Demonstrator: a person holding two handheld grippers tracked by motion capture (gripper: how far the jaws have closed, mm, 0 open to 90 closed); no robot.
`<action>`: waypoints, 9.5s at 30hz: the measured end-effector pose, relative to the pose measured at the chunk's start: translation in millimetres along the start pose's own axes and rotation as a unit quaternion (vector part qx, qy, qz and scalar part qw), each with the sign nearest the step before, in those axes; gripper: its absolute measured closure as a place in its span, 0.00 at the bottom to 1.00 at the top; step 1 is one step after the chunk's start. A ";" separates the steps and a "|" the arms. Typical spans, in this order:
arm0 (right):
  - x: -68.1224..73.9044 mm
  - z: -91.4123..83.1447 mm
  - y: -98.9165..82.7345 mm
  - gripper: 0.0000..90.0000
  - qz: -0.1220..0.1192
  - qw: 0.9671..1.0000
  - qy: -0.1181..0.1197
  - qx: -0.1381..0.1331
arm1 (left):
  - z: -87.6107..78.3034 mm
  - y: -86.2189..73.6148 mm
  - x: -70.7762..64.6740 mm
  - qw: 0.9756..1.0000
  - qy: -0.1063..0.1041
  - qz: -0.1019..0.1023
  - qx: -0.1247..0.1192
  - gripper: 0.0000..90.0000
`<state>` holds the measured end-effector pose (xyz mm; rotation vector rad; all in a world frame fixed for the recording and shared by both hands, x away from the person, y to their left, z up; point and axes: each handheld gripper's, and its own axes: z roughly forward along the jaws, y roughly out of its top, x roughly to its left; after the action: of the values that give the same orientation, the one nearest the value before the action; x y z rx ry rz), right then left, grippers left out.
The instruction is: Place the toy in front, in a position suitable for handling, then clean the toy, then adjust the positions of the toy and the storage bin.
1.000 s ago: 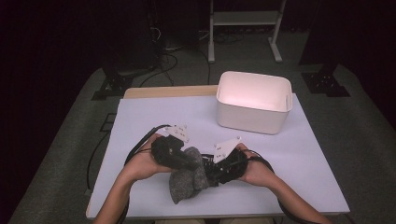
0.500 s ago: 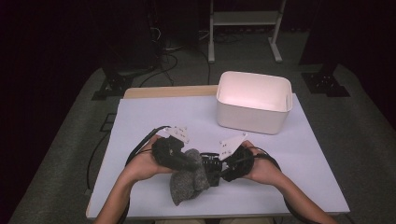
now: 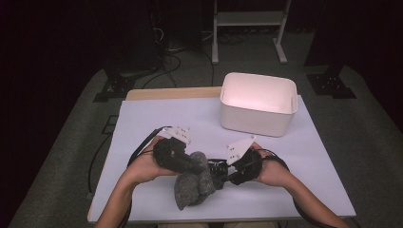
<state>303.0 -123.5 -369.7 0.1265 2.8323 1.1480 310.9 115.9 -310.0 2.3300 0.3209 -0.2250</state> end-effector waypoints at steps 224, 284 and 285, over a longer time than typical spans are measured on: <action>-26.1 -15.6 -62.6 0.23 0.110 0.994 -0.002 0.024 | -15.0 -119.0 29.3 0.977 0.188 -0.099 -0.033 0.18; -149.4 -101.5 -6.5 0.32 0.096 0.991 -0.087 0.036 | -30.5 -116.7 17.8 0.977 0.191 -0.074 -0.052 0.11; -151.8 -101.0 -7.4 0.32 0.096 0.991 -0.089 0.038 | -30.7 -116.6 17.8 0.977 0.191 -0.073 -0.052 0.11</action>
<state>442.5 -214.9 -295.8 0.4901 2.7517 1.0021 295.4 220.0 -371.4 2.2377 0.6792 0.1706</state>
